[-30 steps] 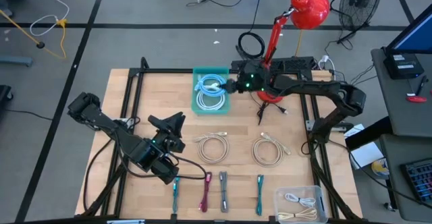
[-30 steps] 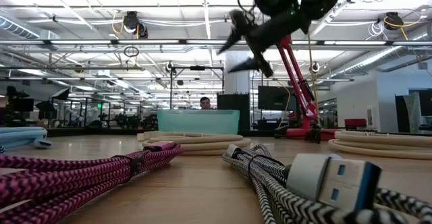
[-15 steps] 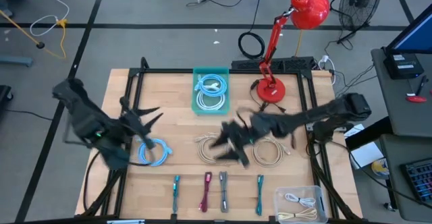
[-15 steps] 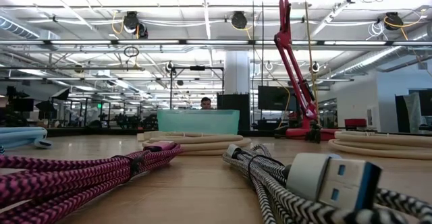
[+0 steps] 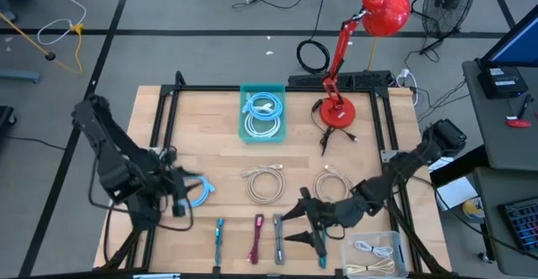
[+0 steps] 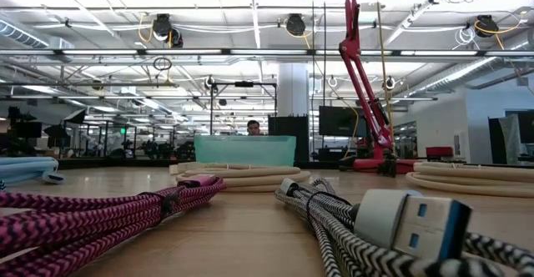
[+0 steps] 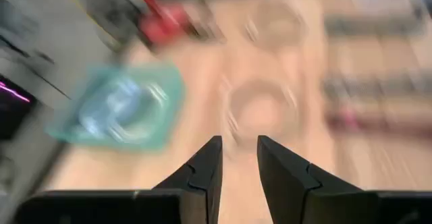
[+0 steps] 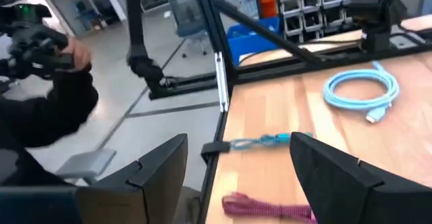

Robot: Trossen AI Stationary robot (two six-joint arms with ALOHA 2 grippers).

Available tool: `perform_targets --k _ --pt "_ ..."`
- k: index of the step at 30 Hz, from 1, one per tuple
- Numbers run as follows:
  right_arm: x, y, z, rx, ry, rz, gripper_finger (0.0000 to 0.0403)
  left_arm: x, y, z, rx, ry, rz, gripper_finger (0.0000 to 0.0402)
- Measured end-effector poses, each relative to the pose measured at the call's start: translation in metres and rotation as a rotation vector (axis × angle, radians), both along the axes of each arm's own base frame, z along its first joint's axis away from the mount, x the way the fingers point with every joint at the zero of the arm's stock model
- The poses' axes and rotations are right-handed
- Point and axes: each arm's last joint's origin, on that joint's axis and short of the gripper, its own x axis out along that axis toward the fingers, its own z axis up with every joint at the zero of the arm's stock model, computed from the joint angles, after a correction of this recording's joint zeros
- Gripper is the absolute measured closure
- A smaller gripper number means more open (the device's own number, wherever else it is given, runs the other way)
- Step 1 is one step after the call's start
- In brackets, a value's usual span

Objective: Pick & Place USB Port
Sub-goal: Put the blue HDMI cable into the green bin

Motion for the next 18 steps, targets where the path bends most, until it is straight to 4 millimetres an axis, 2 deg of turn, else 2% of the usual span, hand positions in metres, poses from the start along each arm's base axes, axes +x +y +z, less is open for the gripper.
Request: perform_targets --k 3,5,9,11,18 --pt "-0.004 0.0 -0.011 -0.027 0.02 -0.032 0.0147 0.002 -0.005 -0.023 -0.045 0.183 -0.047 0.0305" --pt "-0.005 -0.003 -0.018 -0.041 0.021 -0.075 0.0147 0.003 -0.002 -0.035 -0.107 0.298 0.019 0.0305" --pt "-0.008 -0.013 -0.034 -0.049 -0.015 -0.177 0.0147 0.0 0.021 -0.048 -0.296 0.512 0.507 0.0305" --pt "-0.01 -0.02 -0.042 -0.036 -0.046 -0.204 0.0147 -0.002 0.025 -0.05 -0.325 0.583 0.647 0.0305" --pt "-0.022 -0.043 -0.067 0.075 -0.145 -0.258 0.0147 -0.001 0.022 -0.051 -0.27 0.564 0.566 0.0305"
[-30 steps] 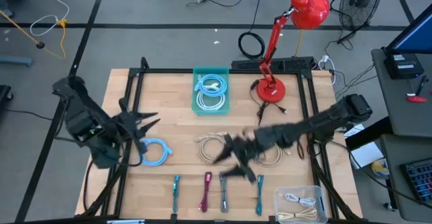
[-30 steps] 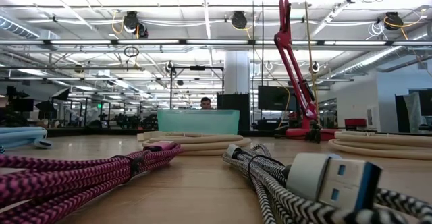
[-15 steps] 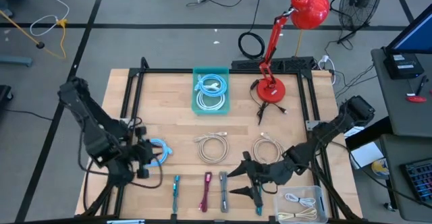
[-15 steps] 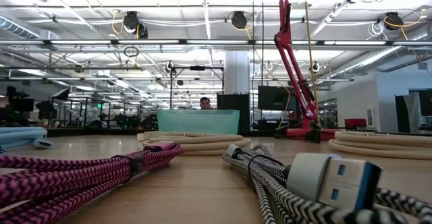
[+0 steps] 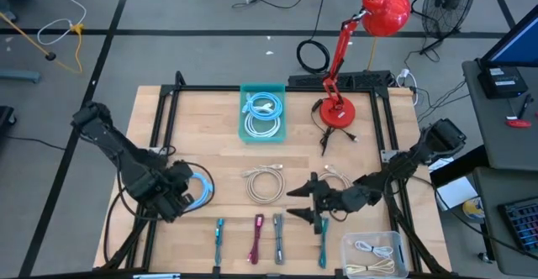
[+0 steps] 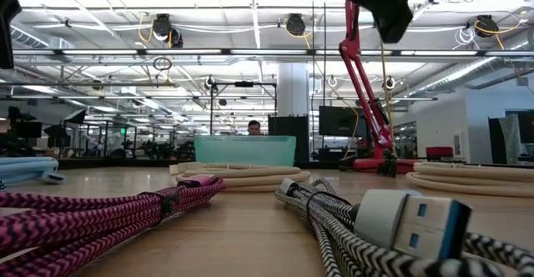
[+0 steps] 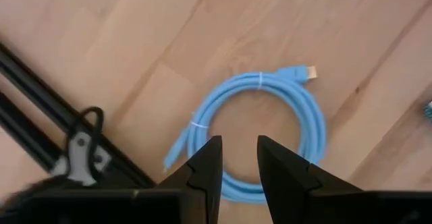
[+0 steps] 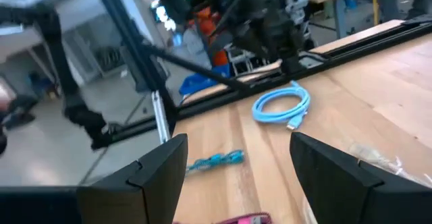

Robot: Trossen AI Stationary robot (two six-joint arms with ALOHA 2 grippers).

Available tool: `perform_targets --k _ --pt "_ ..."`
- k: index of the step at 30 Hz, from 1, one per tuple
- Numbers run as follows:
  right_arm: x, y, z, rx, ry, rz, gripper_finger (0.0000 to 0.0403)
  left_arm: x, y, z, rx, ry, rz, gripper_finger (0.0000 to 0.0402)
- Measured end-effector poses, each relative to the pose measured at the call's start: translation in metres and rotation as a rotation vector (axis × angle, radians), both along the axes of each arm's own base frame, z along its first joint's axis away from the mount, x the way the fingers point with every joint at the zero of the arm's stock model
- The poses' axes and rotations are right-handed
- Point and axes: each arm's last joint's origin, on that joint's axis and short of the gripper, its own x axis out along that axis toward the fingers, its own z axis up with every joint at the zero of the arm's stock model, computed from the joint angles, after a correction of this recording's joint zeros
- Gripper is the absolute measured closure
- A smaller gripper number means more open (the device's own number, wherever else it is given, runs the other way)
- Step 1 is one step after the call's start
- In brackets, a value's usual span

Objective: Pick & Place USB Port
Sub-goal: Put the blue HDMI cable into the green bin

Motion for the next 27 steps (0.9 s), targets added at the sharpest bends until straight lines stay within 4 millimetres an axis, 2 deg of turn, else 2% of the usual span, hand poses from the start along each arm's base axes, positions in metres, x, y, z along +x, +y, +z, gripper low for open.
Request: perform_targets --k 3,6,9,14,22,27 --pt "-0.004 -0.006 -0.005 0.028 -0.032 -0.006 0.0147 0.002 -0.001 -0.004 0.038 0.029 -0.157 0.0305" --pt "-0.005 -0.009 -0.007 0.035 -0.041 0.012 0.0147 0.002 -0.003 -0.02 0.071 0.113 -0.343 0.0304" --pt "-0.005 -0.008 -0.006 0.036 -0.043 0.017 0.0147 0.0 0.001 -0.039 0.098 0.174 -0.45 0.0304" --pt "-0.004 -0.009 -0.005 0.045 -0.051 0.03 0.0147 -0.003 0.016 -0.059 0.13 0.24 -0.394 0.0304" --pt "-0.003 -0.012 -0.005 0.047 -0.055 0.02 0.0147 0.009 0.026 -0.072 0.033 0.215 -0.362 0.0304" --pt "-0.003 -0.012 -0.005 0.047 -0.054 0.021 0.0147 0.009 0.035 -0.085 0.03 0.232 -0.358 0.0304"
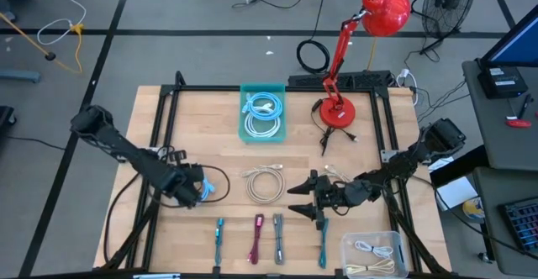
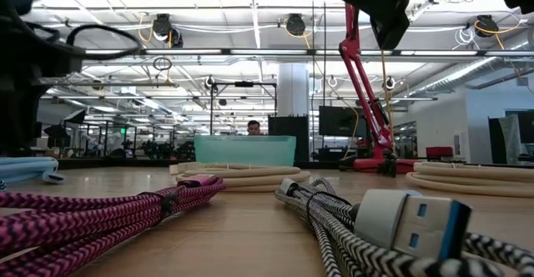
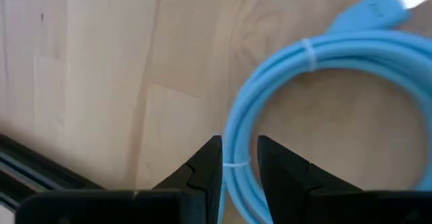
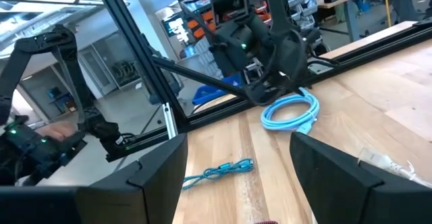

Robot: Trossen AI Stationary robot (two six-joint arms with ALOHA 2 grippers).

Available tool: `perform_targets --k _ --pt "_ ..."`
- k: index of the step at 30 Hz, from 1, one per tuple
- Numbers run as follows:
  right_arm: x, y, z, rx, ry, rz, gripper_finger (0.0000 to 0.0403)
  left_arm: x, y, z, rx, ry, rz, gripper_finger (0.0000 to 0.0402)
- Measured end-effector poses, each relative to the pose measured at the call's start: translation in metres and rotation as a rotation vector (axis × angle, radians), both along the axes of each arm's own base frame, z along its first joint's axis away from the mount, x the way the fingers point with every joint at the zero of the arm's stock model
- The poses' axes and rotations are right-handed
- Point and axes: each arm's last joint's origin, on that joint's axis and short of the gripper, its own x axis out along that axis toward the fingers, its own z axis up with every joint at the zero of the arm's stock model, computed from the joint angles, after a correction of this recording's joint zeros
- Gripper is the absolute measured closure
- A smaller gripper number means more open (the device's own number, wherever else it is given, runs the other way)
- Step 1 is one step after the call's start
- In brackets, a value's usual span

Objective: Pick & Place USB Port
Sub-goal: Put the blue HDMI cable into the green bin

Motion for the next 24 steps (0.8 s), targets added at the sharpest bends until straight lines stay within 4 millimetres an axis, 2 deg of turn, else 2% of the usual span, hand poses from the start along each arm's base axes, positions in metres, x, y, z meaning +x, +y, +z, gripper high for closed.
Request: perform_targets --k 5,11,18,21,24 --pt "0.0 0.0 0.0 0.001 0.0 0.002 0.0147 -0.002 0.01 -0.011 0.018 0.014 0.03 0.0304" --pt "0.0 0.0 0.0 0.002 0.0 0.002 0.0147 0.006 0.013 -0.022 -0.074 -0.042 0.03 0.0304" --pt "0.0 0.0 0.0 0.003 0.0 0.001 0.0147 0.006 0.014 -0.025 -0.1 -0.039 0.036 0.0304" --pt "0.0 0.0 0.0 0.003 0.0 0.001 0.0147 0.006 0.013 -0.026 -0.136 -0.026 0.047 0.029" --pt "0.0 0.0 0.0 0.003 0.0 0.001 0.0147 0.008 0.011 -0.026 -0.167 -0.041 0.059 0.0258"
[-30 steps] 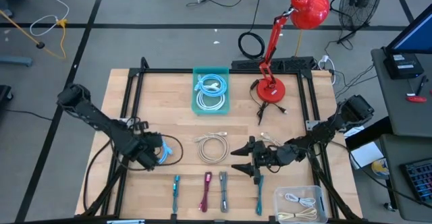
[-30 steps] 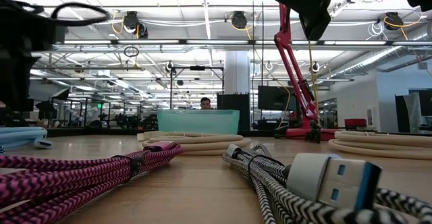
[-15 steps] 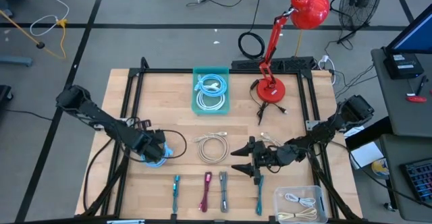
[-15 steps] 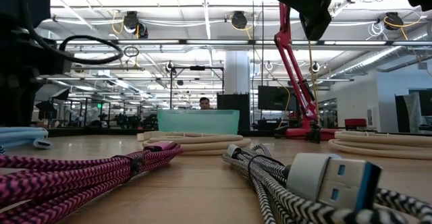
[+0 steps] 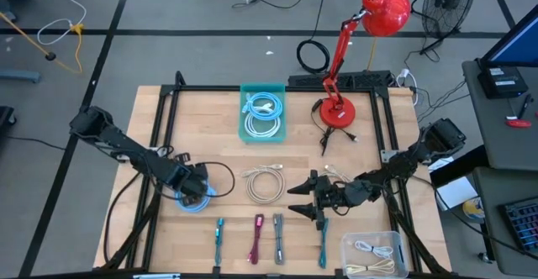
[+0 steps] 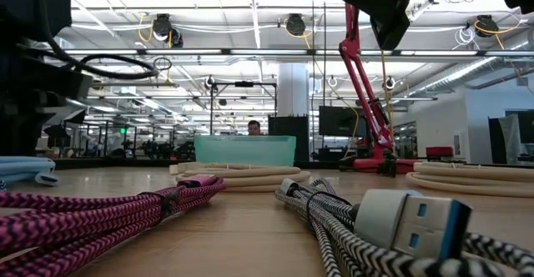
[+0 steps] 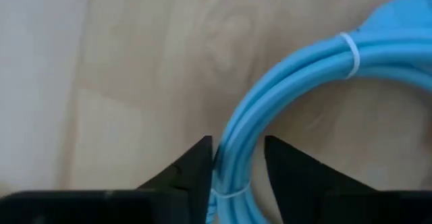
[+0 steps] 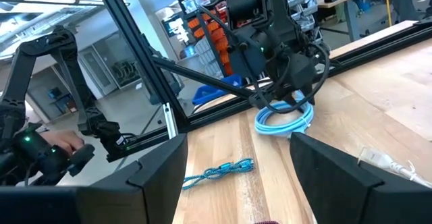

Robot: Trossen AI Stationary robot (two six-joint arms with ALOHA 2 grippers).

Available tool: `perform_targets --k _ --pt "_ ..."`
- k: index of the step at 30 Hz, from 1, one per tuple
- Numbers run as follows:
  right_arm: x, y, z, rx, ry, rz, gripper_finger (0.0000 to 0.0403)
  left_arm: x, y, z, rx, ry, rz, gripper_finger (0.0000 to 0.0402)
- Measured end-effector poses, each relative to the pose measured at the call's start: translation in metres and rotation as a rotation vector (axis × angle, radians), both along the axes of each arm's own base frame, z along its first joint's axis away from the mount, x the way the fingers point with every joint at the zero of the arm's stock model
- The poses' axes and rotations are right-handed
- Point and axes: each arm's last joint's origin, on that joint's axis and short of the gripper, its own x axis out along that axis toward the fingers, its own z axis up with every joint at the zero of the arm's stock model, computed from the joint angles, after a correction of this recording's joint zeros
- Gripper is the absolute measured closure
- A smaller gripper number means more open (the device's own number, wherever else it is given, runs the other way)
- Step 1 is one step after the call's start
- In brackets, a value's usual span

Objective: Pick & Place USB Port
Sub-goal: Put the blue HDMI cable into the green bin

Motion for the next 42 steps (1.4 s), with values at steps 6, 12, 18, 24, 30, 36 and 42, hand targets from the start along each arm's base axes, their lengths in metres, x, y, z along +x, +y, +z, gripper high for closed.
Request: perform_targets --k 6,12,18,24,30,36,42 --pt "0.0 0.0 0.0 0.003 -0.004 0.0 0.0147 0.002 0.002 0.0 -0.034 0.012 0.014 0.0184" --pt "0.0 0.0 0.001 0.006 -0.006 0.001 0.0147 0.006 0.005 -0.002 -0.03 -0.001 0.032 0.0203" --pt "0.0 0.0 0.001 0.022 -0.004 0.002 0.0147 0.014 0.0 -0.012 -0.046 0.006 -0.046 0.0333" --pt "0.0 0.0 0.0 0.018 0.002 0.001 0.0147 0.02 0.002 -0.012 0.013 0.043 -0.157 0.0368" --pt "0.0 0.0 -0.001 0.016 0.008 -0.002 0.0147 0.041 0.009 0.009 0.25 -0.083 -0.154 0.0368" --pt "0.001 -0.004 -0.009 0.054 0.087 -0.087 0.0147 0.067 0.0 0.045 0.35 -0.192 -0.272 0.0368" --pt "0.005 -0.015 -0.013 0.164 0.122 -0.142 0.0147 0.086 -0.014 0.087 0.377 -0.241 -0.523 0.0368"
